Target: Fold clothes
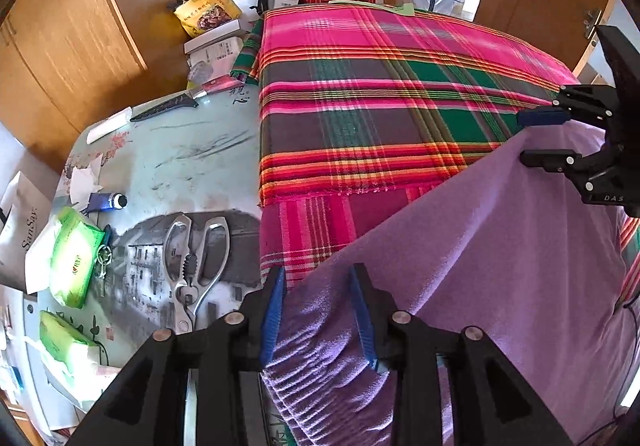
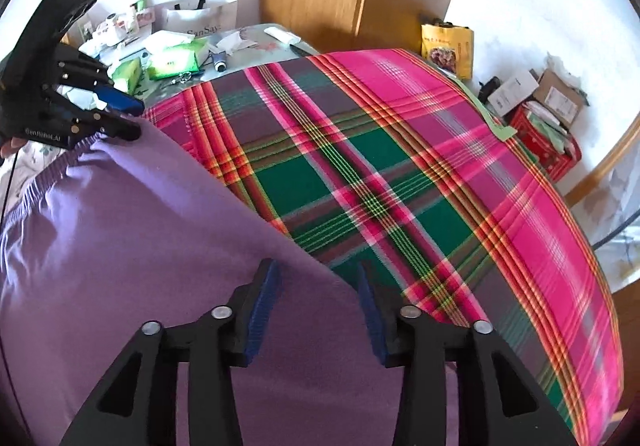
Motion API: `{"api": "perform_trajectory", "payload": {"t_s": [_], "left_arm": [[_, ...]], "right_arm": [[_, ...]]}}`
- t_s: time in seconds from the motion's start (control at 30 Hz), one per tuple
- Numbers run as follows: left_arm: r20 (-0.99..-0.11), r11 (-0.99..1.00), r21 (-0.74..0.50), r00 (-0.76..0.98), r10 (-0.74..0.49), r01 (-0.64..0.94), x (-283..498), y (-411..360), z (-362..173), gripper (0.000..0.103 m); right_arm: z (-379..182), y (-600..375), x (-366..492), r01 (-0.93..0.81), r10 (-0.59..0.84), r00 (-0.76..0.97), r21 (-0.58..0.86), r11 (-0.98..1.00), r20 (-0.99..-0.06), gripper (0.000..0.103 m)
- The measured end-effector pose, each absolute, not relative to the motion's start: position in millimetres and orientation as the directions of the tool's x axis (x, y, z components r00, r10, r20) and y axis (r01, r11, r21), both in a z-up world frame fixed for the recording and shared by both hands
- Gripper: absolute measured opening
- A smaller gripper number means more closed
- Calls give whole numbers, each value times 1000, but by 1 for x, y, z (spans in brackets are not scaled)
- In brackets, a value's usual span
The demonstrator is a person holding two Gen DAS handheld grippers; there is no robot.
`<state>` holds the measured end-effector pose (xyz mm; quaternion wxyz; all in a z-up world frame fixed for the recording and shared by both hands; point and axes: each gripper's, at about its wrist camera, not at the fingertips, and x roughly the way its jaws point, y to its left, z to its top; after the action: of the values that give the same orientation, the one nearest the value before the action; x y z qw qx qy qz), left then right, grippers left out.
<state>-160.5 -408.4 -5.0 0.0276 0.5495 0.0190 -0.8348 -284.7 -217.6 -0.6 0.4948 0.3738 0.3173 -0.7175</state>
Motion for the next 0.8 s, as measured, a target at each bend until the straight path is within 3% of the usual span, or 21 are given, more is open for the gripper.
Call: {"api": "perform_trajectory", "payload": {"t_s": [0.17, 0.37, 0.47, 0.5, 0.57, 0.63, 0.8], "left_arm": [[-913, -997, -38, -407, 8, 68, -159, -416, -7, 43], [-907, -996, -49, -420, 16, 68, -157, -417, -7, 42], [-910, -997, -44, -414, 13, 64, -158, -415, -6, 37], [-911, -997, -39, -413, 9, 63, -158, -414, -5, 34], [-912, -998, -20, -411, -5, 57, -158, -412, -4, 6], [-913, -998, -6, -408, -17, 55, -158, -409, -3, 3], [-904, -997, -4, -427, -27, 72, -153, -408, 4, 2]], "right_arm": [[-4, -210, -297, 938, -504, -170, 18, -346, -847, 49], [-4, -207, -295, 928, -531, -181, 36, -372, -828, 49], [-4, -206, -293, 923, -523, -183, 39, -384, -832, 46], [-3, -205, -293, 922, -525, -177, 45, -383, -833, 43], [-2, -203, -292, 923, -528, -163, 61, -381, -833, 33], [-1, -200, -290, 924, -532, -154, 70, -376, -833, 10], [7, -195, -272, 926, -537, -192, 29, -376, -822, 6]]}}
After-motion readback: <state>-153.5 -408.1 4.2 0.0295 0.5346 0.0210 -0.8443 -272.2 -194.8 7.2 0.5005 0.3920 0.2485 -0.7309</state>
